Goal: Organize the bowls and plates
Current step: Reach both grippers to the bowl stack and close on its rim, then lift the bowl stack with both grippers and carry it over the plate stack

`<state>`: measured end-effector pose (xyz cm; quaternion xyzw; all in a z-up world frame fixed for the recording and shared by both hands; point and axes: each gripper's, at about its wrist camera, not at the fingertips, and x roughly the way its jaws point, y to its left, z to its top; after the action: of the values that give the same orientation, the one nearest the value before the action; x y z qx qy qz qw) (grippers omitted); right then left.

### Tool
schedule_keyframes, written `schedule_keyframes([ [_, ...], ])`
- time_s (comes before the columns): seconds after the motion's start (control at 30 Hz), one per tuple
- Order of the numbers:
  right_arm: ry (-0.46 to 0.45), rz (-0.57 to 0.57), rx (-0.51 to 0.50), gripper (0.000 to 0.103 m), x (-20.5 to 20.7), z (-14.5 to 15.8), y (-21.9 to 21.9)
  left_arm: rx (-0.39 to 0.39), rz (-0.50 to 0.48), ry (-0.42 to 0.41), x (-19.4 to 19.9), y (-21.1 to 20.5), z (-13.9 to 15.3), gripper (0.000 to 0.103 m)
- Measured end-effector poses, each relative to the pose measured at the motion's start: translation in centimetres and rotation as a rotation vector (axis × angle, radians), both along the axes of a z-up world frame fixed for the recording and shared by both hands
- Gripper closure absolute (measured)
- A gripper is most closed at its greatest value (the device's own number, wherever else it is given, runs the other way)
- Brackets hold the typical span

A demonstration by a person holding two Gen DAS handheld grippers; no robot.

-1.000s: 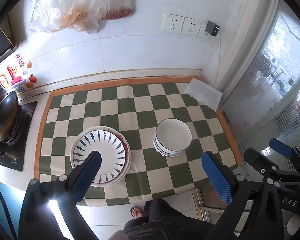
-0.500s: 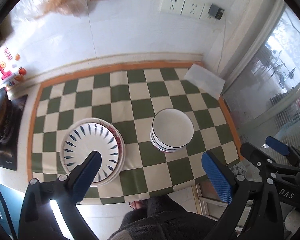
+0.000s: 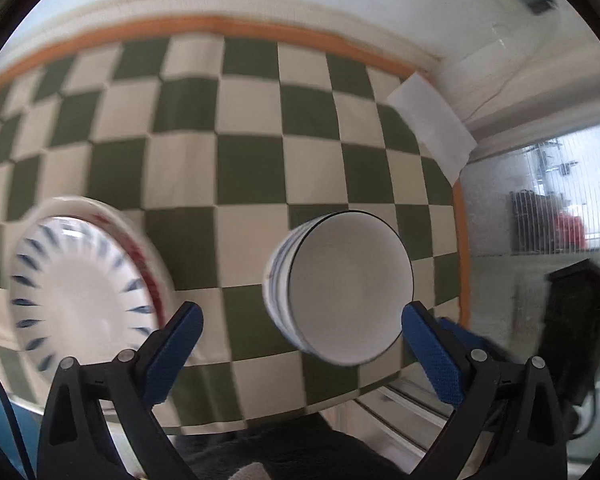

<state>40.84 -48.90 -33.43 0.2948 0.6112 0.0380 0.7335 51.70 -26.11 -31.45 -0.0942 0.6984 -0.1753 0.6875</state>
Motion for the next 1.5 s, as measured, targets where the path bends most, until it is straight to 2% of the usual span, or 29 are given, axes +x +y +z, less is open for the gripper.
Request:
schedule_keyframes([
  [0.17, 0.039, -0.036, 0.135, 0.003, 1.9, -5.4, -0.6, -0.069, 0.083, 0.150, 1.9, 0.2, -4.3, 0.002],
  [0.3, 0.090, -0.071, 0.220, 0.008, 2.8, -8.7, -0.9, -0.116, 0.092, 0.255, 2.6, -0.1, -7.4, 0.007],
  [0.4, 0.115, -0.078, 0.253, 0.013, 3.2, -10.6, -0.7, -0.147, 0.077, 0.294, 2.7, -0.4, -8.7, 0.021],
  [0.43, 0.121, -0.078, 0.263, 0.014, 3.4, -11.1, -0.5, -0.148, 0.068, 0.305, 2.7, -0.7, -9.0, 0.032],
  [0.47, 0.135, -0.075, 0.275, 0.018, 3.6, -11.7, -0.3, -0.160, 0.059, 0.317, 2.6, -0.9, -9.4, 0.036],
  [0.63, 0.175, -0.070, 0.346, 0.035, 4.5, -14.1, 0.8, -0.164, 0.038, 0.307, 2.6, -1.0, -10.3, 0.041],
  [0.7, 0.172, -0.090, 0.411, 0.043, 4.9, -15.0, 1.2, -0.180, 0.046, 0.306, 2.6, -0.7, -10.5, 0.043],
  [0.87, 0.133, -0.096, 0.389, 0.043, 4.9, -15.1, 2.0, -0.177, 0.023, 0.247, 2.1, -0.8, -10.1, 0.043],
  [1.17, 0.096, -0.031, 0.323, 0.046, 6.2, -14.3, 3.4, -0.158, 0.023, 0.203, 1.7, -0.3, -9.5, 0.043],
  [1.5, 0.038, 0.005, 0.315, 0.046, 6.8, -12.3, 3.6, -0.167, 0.046, 0.141, 1.8, 1.0, -6.3, 0.043],
])
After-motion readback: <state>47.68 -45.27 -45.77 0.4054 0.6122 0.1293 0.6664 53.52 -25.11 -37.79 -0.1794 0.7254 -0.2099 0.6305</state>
